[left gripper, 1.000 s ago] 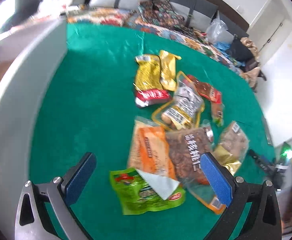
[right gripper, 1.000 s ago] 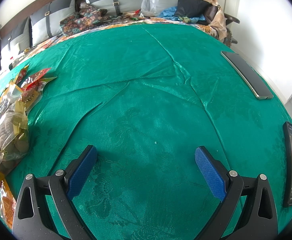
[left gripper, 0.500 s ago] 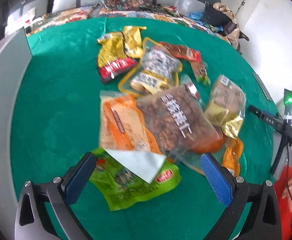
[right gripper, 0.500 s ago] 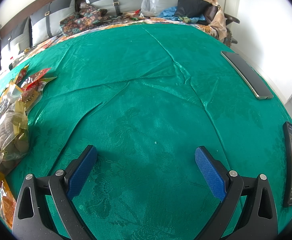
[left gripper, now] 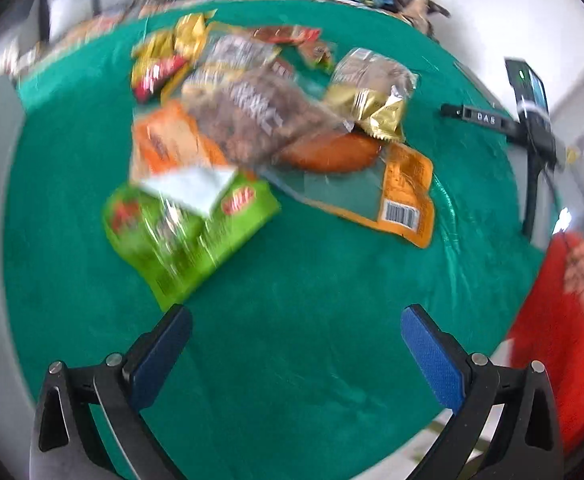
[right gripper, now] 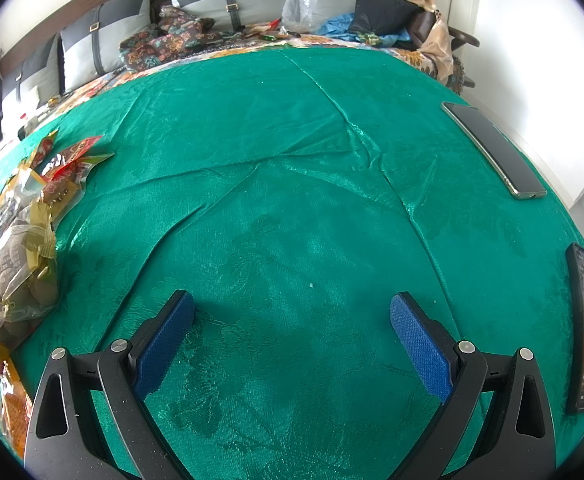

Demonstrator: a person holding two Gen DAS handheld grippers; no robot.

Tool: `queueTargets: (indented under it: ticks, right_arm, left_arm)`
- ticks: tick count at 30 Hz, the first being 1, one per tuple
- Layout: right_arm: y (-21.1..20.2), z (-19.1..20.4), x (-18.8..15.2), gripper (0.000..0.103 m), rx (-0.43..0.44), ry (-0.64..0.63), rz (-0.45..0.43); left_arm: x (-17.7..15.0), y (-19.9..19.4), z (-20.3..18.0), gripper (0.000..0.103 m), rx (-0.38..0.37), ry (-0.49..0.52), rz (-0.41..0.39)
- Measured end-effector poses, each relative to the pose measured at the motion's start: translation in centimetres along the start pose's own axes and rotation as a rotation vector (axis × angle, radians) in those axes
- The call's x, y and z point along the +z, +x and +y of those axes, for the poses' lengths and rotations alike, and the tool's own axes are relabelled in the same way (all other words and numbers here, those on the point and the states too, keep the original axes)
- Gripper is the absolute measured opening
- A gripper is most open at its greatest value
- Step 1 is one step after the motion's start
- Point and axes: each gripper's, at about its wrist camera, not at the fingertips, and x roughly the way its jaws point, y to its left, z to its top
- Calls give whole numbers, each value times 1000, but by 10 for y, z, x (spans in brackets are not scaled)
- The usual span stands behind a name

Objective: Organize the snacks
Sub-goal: 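Lower the left tool into the pile and grasp the green packet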

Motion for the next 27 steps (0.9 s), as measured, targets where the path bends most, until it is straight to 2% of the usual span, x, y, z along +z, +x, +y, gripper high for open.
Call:
queueTargets:
  ticks: [4, 6, 10, 13, 14, 15, 16, 19, 20, 21, 24, 27]
  right_arm:
    - [-1, 2, 0, 100, 0, 0, 0]
    - [0, 0, 0, 100, 0, 0, 0]
    - [0, 1, 0, 100, 0, 0, 0]
    - [-1, 3, -1, 100, 0, 0, 0]
    - [-1, 3, -1, 100, 0, 0, 0]
    - [-1, 1, 0, 100, 0, 0, 0]
    - [-2, 3, -1, 100, 0, 0, 0]
    - [-1, 1, 0, 100, 0, 0, 0]
    - [-2, 3, -1, 100, 0, 0, 0]
    - [0, 1, 0, 100, 0, 0, 0]
    - [0, 1, 0, 100, 0, 0, 0]
    - [-1, 3, -1, 100, 0, 0, 0]
  left_arm:
    - [24, -3, 4, 103, 156, 109, -17]
    - [36, 5, 10, 103, 217, 158, 3]
    - [43, 37, 11, 103, 280, 270, 100]
    - [43, 33, 16, 101, 225, 239, 90]
    - [43, 34, 16, 90, 210, 219, 98]
    - [39, 32, 17, 71, 200, 204, 111]
    - [39, 30, 18, 67, 173, 186, 115]
    - [24, 20, 19, 59, 172, 122, 135]
    - [19, 14, 21, 40, 144, 79, 125]
    - [13, 5, 20, 30, 143, 44, 95]
    - [6, -14, 27, 26, 116, -108, 38]
    - [-3, -18, 25, 25, 141, -124, 10]
